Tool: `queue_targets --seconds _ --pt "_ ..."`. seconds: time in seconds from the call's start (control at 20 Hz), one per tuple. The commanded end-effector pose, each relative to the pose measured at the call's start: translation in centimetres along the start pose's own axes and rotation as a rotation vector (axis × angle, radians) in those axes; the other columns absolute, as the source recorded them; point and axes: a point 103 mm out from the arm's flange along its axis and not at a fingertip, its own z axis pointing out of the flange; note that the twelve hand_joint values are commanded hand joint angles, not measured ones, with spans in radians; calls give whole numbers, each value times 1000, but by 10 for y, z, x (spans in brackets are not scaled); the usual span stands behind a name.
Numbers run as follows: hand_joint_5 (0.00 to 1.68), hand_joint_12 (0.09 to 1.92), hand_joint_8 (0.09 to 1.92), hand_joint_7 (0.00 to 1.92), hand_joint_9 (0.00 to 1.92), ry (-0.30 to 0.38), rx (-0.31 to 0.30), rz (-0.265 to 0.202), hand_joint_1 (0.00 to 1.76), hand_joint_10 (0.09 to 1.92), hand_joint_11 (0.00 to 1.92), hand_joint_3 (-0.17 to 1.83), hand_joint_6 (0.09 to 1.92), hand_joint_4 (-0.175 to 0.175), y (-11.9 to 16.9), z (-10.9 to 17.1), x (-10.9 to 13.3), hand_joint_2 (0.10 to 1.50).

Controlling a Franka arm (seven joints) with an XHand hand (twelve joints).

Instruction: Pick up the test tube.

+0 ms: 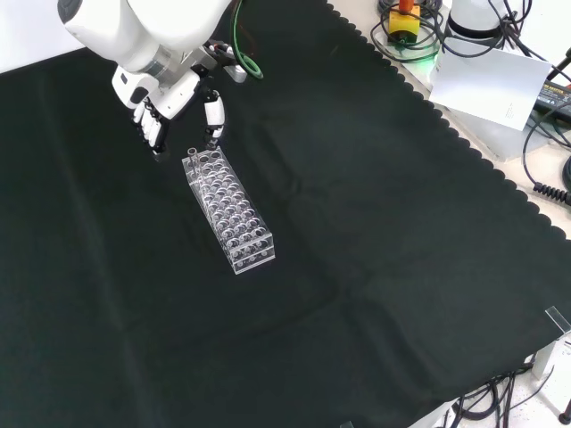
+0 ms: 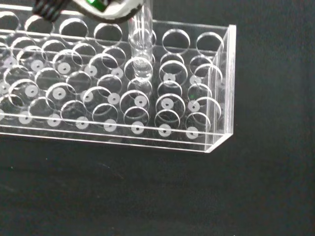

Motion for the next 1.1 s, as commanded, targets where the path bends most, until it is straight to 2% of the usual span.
queue_targets --seconds 0.05,0.35,0.7,1.1 --pt "320 1511 923 574 491 21 10 2 939 880 268 507 601 -145 3 9 -1 700" --pt "340 1497 915 649 529 46 -5 -15 952 866 295 531 630 -148 4 14 7 686" --pt "449 1458 883 790 641 7 -36 -11 1032 810 378 613 716 -154 9 15 15 625" --pt "645 1399 809 1075 841 4 -64 -9 1110 718 507 677 766 -167 14 11 20 581"
